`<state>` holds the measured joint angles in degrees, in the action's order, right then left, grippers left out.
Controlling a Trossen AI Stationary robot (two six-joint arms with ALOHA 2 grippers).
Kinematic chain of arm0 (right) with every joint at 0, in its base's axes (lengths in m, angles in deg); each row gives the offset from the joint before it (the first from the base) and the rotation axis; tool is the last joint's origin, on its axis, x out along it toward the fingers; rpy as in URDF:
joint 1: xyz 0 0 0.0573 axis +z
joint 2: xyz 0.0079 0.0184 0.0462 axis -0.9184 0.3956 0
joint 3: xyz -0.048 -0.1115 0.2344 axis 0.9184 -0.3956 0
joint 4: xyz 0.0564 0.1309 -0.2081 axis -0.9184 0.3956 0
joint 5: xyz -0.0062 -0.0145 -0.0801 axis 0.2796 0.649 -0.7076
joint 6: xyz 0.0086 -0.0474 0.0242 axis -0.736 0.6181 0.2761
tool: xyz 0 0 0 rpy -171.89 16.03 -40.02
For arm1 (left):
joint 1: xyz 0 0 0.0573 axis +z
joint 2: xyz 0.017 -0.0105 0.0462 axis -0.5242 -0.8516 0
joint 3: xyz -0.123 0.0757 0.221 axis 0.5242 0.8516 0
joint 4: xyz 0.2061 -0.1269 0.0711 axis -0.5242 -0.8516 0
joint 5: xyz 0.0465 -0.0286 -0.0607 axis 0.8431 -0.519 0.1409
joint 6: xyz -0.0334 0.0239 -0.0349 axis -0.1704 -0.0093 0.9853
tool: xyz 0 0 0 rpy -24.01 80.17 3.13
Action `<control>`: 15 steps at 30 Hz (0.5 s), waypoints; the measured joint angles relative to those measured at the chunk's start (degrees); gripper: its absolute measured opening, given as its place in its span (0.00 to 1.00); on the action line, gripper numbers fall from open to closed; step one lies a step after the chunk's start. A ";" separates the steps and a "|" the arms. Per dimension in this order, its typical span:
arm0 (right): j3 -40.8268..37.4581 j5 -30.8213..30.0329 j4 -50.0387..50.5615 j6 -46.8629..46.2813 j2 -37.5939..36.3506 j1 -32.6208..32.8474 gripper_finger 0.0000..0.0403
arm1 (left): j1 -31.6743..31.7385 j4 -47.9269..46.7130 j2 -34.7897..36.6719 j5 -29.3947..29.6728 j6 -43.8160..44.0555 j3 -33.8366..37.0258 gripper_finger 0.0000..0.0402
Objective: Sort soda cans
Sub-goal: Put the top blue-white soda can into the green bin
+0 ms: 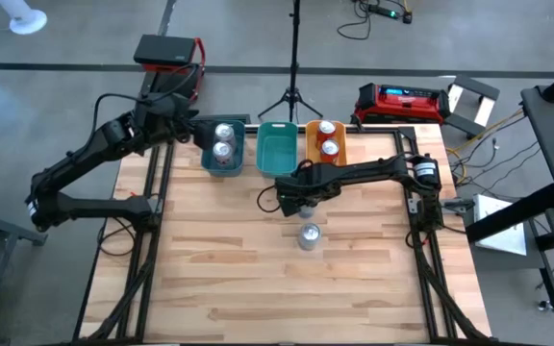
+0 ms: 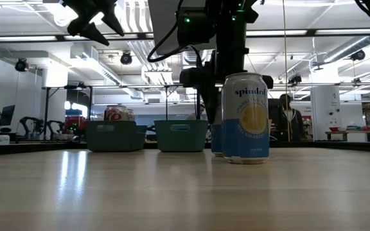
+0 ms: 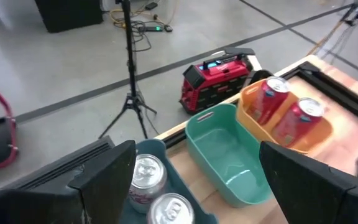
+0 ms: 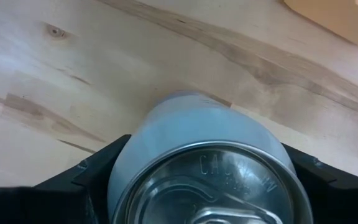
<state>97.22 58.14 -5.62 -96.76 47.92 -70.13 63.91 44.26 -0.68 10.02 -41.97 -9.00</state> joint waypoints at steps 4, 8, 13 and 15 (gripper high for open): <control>3.71 0.51 2.86 0.45 -1.37 0.44 0.74 | -0.02 -0.11 1.37 -1.35 1.00 0.00 0.82; 12.22 -1.41 6.00 3.56 -2.49 0.24 0.74 | -0.02 0.00 3.18 -1.39 1.04 0.00 0.82; 22.60 -5.98 4.84 9.16 -2.05 -1.87 0.74 | -0.02 -0.16 4.90 -1.36 0.89 0.00 0.82; 25.38 -7.76 5.36 11.07 -1.89 -3.21 0.74 | -0.02 -0.20 5.30 -1.34 0.76 0.00 0.82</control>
<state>122.60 50.38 -0.27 -85.69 46.03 -73.34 63.89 44.05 4.62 8.68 -41.21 -9.00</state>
